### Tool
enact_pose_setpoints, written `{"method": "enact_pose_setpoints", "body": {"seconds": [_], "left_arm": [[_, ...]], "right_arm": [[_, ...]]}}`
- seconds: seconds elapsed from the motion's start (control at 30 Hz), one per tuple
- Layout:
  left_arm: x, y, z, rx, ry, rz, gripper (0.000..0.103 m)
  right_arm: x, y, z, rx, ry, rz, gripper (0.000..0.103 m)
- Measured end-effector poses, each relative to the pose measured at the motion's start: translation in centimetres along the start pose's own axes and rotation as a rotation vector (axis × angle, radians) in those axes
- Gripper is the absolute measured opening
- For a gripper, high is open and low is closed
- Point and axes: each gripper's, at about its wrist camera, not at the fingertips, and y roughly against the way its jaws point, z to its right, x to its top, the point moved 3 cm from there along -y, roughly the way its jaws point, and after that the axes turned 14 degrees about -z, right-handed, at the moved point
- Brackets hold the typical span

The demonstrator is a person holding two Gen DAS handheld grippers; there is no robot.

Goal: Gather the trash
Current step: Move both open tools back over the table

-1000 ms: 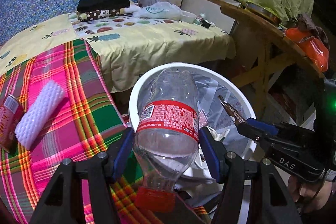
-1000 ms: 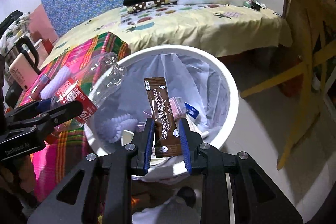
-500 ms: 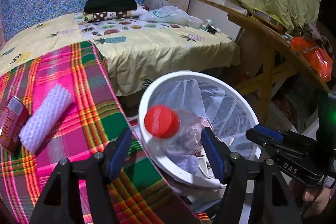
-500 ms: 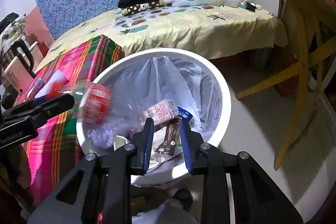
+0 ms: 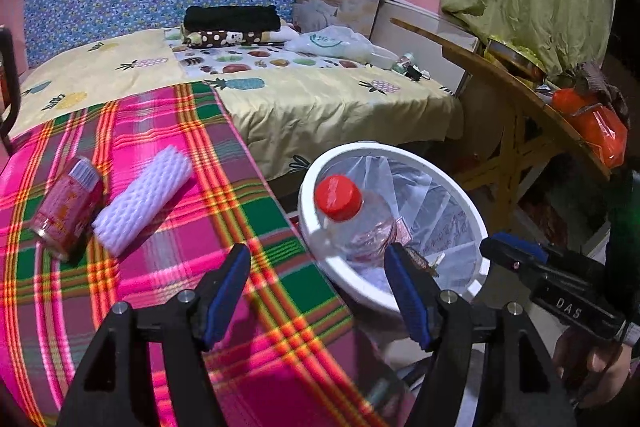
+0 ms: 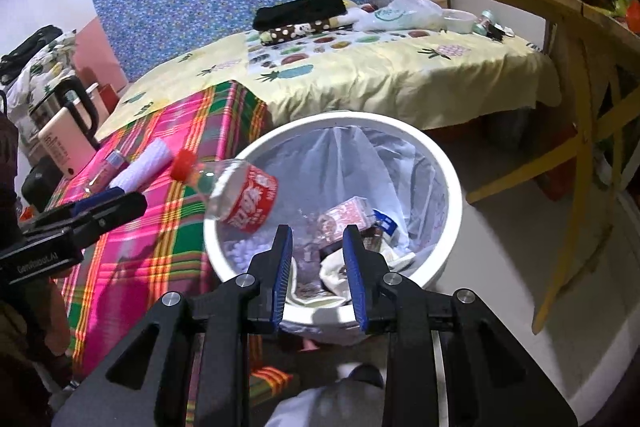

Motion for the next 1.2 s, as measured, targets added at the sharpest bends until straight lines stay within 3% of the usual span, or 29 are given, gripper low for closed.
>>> {"method": "enact_pose_setpoints", "body": {"seconds": [0.37,0.43,0.5,1.2], "left_arm": [[-2.7,3.4,-2.5,0.034,0.055,0.059,0.071],[-3.2,4.0,-3.0,0.049,0.065,0.073,0.071],[-3.7,4.4,-3.5,0.066,0.075,0.081,0.071],[-6.3,7.2,-10.5,0.192,0.206,0.126,0.071]], "right_arm": [[-0.5,1.1,-3.6,0.054,0.091,0.033,0.030],[-0.7,1.2,-4.5,0.077,0.103,0.035,0.047],[-1.0,1.3,-5.1,0.092,0.113,0.037,0.058],[-0.8,0.4,-11.3,0.156,0.202,0.005,0.058]]}}
